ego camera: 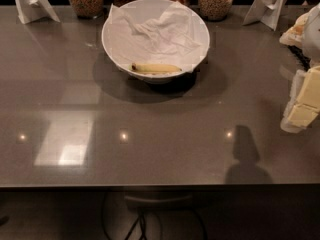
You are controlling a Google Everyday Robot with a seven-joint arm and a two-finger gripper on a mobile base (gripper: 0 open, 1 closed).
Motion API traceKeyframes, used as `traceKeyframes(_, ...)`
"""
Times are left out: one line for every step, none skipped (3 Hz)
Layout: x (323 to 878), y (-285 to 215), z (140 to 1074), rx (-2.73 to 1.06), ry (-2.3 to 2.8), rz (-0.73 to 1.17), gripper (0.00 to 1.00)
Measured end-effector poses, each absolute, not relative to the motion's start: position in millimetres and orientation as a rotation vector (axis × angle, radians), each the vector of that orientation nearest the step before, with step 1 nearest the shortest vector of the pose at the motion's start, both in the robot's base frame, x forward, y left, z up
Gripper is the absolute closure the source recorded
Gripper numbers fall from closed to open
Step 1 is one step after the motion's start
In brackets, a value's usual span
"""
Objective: Pick banana from white bowl
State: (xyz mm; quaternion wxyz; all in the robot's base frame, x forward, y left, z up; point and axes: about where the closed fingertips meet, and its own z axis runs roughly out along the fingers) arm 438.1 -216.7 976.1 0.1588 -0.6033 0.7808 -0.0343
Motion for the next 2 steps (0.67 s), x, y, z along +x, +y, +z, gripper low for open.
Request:
traceKeyframes(438, -217, 976, -1.725, 2.232, -0.098, 0.0)
traceKeyframes(457, -197, 985, -1.681, 2.134, -0.063, 0.0)
